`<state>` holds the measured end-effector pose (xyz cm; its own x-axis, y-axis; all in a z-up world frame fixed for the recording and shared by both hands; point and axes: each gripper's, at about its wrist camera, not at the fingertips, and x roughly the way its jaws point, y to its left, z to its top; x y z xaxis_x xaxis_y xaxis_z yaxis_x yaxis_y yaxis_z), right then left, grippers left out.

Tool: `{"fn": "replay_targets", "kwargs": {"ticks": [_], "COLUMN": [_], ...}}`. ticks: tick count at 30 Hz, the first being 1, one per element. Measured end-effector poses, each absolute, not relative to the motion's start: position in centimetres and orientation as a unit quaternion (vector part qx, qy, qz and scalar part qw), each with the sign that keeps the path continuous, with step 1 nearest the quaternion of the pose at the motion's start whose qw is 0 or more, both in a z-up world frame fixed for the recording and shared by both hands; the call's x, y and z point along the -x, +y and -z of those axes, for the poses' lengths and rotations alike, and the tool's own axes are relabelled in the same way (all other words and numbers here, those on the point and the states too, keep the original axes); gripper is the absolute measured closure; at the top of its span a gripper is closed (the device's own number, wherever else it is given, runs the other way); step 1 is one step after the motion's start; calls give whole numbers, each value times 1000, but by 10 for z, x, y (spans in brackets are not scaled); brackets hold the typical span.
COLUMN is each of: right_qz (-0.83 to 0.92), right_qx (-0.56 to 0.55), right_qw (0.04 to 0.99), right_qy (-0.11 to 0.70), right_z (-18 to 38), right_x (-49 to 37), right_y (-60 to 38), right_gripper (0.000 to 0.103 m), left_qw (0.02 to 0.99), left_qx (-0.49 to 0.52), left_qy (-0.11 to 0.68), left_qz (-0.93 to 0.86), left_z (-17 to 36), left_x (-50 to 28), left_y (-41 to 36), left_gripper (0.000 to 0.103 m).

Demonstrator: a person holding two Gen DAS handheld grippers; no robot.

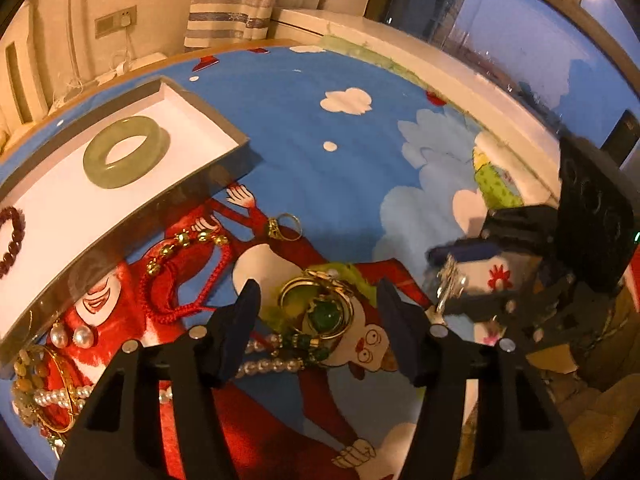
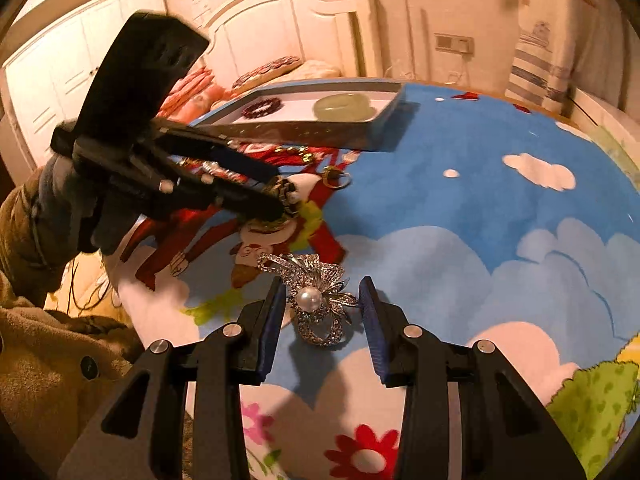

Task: Organize jewelry
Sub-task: 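Grasp the gold ring with the left gripper while the right gripper grasps the silver pearl brooch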

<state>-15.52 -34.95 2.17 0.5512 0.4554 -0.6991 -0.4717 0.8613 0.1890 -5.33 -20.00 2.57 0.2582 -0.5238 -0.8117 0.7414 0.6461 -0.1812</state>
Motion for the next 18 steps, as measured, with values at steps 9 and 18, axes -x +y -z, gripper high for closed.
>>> {"fn": "replay_targets", "kwargs": {"ticks": [9,18], "right_qz": [-259,-256], "right_qx": [0,1], "right_qw": [885,885], "right_qy": [388,388], "right_z": [-20,-20], "right_x": [157,155], "right_y": [-352,-352], "right_gripper": [65,65], "left_qw": [808,817], "left_qx": [-158,-99], "left_qy": [399,348], "left_qz": [404,449], "left_z": [-35,-73], "left_x": [71,86], "left_y": [-207,-193], "left_gripper": [64,64]}}
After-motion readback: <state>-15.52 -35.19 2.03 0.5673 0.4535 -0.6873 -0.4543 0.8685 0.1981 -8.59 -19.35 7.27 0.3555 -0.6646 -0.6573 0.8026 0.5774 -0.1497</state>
